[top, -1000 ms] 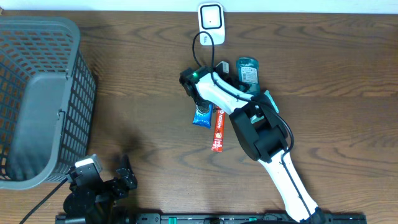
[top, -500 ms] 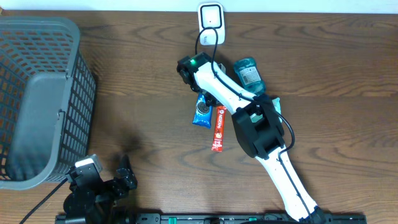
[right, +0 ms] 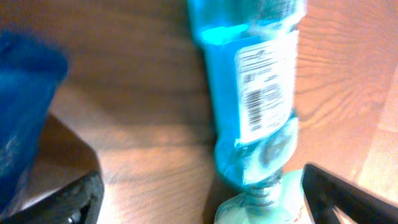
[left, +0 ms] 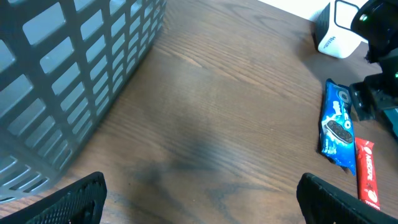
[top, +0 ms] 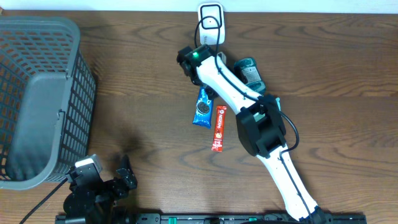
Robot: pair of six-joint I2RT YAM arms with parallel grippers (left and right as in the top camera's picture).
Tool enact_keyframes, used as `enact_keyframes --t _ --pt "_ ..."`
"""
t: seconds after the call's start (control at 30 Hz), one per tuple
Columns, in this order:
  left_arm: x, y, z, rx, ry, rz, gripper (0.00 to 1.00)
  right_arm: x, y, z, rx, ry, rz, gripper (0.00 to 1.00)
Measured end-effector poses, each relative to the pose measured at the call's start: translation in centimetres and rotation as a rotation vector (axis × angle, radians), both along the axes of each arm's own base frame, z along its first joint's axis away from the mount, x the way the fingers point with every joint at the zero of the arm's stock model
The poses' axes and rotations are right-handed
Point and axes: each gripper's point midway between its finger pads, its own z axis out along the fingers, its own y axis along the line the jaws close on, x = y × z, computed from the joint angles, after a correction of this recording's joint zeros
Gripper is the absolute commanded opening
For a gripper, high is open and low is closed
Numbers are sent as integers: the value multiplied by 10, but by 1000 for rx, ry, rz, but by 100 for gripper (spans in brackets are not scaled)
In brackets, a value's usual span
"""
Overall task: Scan the item barcode
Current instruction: 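Hold the bottle's barcode up to the white scanner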
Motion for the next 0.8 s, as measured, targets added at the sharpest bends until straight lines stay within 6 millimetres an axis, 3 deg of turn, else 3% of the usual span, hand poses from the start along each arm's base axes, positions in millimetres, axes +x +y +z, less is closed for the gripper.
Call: enact_keyframes --t 0.2,0.43,0.53,0.63,0.8 --pt "0 0 0 0 0 0 98 34 -39 1 18 -64 -64 99" --pt "0 0 0 0 0 0 98 50 -80 -11 83 -40 -150 93" --pt "0 0 0 0 0 0 98 52 -83 -14 69 -27 -139 81" --pt "0 0 0 0 0 0 98 51 -82 -19 41 2 -110 56" --pt "0 0 0 0 1 0 98 35 -86 -25 -12 73 -113 56"
